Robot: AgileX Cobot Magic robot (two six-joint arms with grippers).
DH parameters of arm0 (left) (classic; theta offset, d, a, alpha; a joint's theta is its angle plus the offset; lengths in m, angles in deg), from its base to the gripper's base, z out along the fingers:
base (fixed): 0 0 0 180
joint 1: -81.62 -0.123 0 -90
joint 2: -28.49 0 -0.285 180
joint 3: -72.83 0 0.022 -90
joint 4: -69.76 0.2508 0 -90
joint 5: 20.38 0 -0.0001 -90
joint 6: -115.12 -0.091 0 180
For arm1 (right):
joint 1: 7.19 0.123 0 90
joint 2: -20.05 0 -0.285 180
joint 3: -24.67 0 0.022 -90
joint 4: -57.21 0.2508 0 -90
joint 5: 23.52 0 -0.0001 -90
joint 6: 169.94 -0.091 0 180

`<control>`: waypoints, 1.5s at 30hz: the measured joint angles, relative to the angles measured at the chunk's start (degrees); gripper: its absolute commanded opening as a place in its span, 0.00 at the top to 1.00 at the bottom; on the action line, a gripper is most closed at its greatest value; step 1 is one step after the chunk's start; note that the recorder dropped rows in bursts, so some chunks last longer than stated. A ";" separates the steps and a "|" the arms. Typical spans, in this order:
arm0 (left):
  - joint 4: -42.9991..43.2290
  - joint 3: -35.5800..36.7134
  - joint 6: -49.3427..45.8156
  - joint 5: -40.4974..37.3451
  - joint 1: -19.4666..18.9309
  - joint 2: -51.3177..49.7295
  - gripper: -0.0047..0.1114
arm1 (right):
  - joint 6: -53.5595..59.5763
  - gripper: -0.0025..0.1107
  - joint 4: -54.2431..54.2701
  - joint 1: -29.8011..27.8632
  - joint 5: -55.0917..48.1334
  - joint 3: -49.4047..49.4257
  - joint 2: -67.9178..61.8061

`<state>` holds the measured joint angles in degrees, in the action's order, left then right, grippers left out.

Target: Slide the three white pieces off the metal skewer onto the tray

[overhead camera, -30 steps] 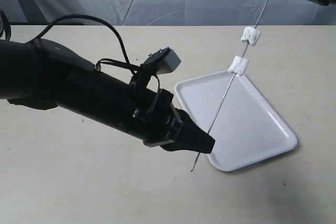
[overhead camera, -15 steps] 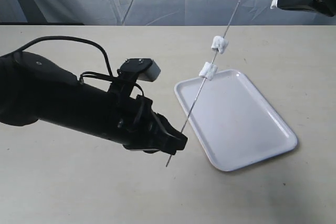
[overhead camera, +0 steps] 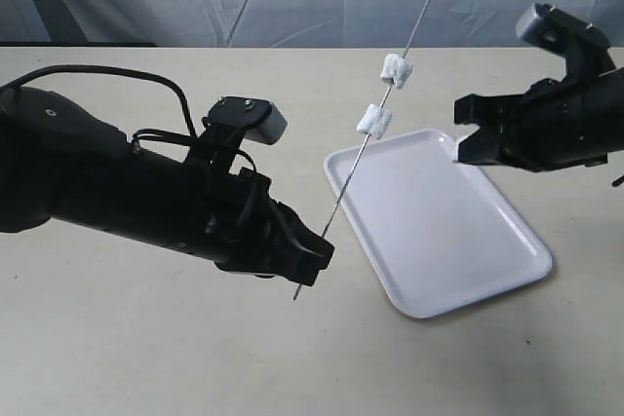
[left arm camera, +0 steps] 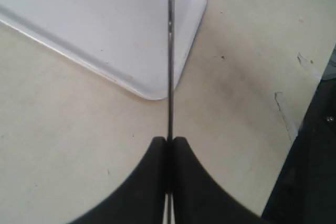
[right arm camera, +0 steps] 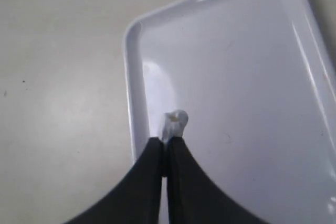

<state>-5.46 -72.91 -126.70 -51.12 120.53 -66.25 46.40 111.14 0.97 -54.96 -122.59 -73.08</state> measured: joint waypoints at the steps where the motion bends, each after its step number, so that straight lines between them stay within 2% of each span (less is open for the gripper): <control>1: 0.24 0.00 0.11 -0.13 0.00 0.00 0.96 | 0.00 0.98 0.00 0.77 0.95 0.52 -1.04; 13: 5.96 0.10 3.84 -0.47 0.00 0.00 0.96 | 0.02 0.97 1.14 7.68 11.11 3.91 -11.72; 23: 6.72 1.96 4.19 0.63 0.00 0.00 0.96 | 0.75 0.78 4.64 9.25 14.55 3.91 -13.37; 30: 6.72 2.18 4.30 1.68 0.00 0.00 0.96 | 0.75 0.75 5.54 9.25 13.85 3.91 -13.21; 34: 6.62 2.18 4.73 3.84 0.00 0.00 0.96 | 1.16 0.75 5.66 9.25 11.26 3.78 -9.12; 41: 3.24 2.18 4.20 4.29 0.00 0.00 0.96 | 1.65 0.74 5.20 9.01 9.84 0.67 7.23; 45: -4.59 2.18 -2.65 -2.53 0.00 0.00 0.96 | 1.65 0.59 5.11 8.76 8.24 -1.19 12.81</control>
<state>-10.05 -70.74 -129.35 -53.65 120.53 -66.25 48.06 116.25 9.73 -46.73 -123.78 -60.27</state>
